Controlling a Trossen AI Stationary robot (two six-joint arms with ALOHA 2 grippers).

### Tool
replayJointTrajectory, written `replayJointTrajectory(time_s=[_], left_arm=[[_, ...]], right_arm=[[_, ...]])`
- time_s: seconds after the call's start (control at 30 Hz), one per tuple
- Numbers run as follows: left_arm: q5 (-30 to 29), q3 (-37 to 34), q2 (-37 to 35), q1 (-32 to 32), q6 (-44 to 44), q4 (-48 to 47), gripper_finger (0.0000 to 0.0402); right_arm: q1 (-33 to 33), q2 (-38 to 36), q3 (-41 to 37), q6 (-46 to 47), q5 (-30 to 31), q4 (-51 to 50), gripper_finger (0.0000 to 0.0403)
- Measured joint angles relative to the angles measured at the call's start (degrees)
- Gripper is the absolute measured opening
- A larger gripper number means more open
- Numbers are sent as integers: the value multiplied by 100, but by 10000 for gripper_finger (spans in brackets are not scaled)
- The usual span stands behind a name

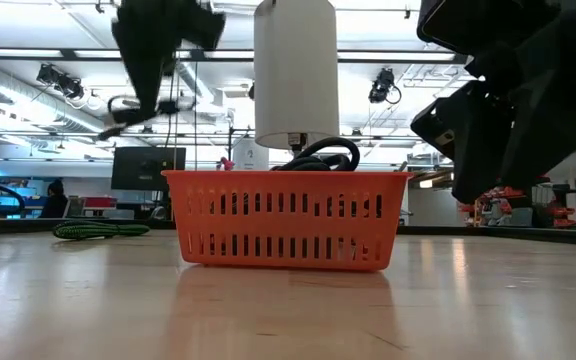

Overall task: Pick & Place USB Port
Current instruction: Put the black charger cable into the orange bin

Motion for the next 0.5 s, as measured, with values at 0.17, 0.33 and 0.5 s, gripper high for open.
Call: replayJointTrajectory(time_s=[0.17,0.33,0.5], left_arm=[[-245,41,36,-1032,-52,1466,5],[-776,39,125,-1589,108,2650,5],[-697,41,438,-1644,181,3409,5]], right_arm=[[-22,0,0,-52,0,0,146],[-24,0,0,-49,0,0,146],[-36,0,0,-46,0,34,146]])
